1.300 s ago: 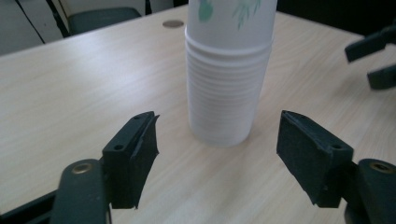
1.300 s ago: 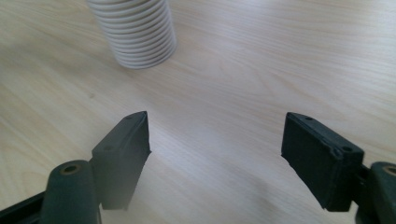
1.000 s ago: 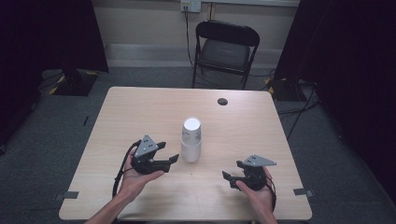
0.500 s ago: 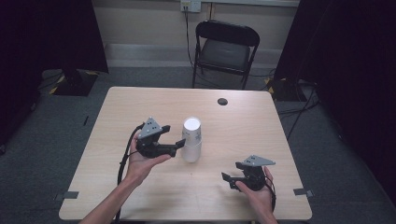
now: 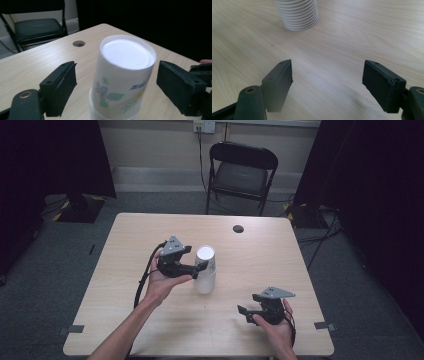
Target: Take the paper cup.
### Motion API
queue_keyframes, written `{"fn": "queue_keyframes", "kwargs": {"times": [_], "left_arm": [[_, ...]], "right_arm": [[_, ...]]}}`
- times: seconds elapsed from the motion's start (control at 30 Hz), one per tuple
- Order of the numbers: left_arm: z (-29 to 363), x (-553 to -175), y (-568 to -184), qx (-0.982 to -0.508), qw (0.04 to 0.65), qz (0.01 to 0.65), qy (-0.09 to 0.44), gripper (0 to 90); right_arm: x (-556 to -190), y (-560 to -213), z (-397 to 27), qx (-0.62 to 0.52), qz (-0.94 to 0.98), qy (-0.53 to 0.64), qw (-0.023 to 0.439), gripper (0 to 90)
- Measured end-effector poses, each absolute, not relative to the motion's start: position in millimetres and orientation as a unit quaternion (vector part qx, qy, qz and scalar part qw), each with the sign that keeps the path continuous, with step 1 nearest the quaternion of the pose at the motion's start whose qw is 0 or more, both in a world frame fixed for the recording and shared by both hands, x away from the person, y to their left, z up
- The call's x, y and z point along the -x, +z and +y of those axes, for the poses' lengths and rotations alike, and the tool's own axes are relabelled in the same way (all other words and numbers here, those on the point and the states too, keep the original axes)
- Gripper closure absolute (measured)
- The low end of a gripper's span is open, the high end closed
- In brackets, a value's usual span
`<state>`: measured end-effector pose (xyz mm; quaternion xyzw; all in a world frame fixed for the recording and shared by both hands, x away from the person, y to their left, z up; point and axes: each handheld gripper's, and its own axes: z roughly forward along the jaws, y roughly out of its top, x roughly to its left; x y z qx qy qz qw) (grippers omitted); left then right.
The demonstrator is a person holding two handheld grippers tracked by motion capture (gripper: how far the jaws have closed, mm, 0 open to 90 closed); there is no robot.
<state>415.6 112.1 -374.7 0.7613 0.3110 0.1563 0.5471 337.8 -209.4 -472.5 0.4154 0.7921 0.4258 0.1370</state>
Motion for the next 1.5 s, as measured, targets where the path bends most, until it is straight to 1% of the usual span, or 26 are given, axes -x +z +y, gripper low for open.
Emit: {"fn": "queue_keyframes", "kwargs": {"times": [0.13,0.33,0.7,0.87,0.9,0.97,1.5], "left_arm": [[103,-419,-374,-0.769,0.541,0.300,0.163,15.9],[93,-425,-384,-0.783,0.525,0.290,0.166,16.5],[88,-435,-392,-0.781,0.531,0.288,0.160,18.4],[87,-437,-394,-0.781,0.530,0.286,0.166,25.1],[87,-436,-393,-0.781,0.530,0.286,0.164,28.0],[86,-435,-393,-0.784,0.529,0.279,0.166,29.9],[89,-430,-386,-0.774,0.541,0.281,0.172,30.8]], "right_arm": [[-338,-474,-211,-0.418,0.793,0.424,0.131,24.9],[-335,-474,-212,-0.421,0.791,0.423,0.135,24.8],[-333,-477,-213,-0.420,0.795,0.416,0.133,25.0],[-331,-476,-213,-0.422,0.794,0.418,0.132,25.0],[-331,-477,-214,-0.421,0.794,0.417,0.132,25.0],[-330,-477,-214,-0.422,0.794,0.418,0.132,25.0],[-328,-474,-214,-0.422,0.789,0.426,0.136,25.1]]}}
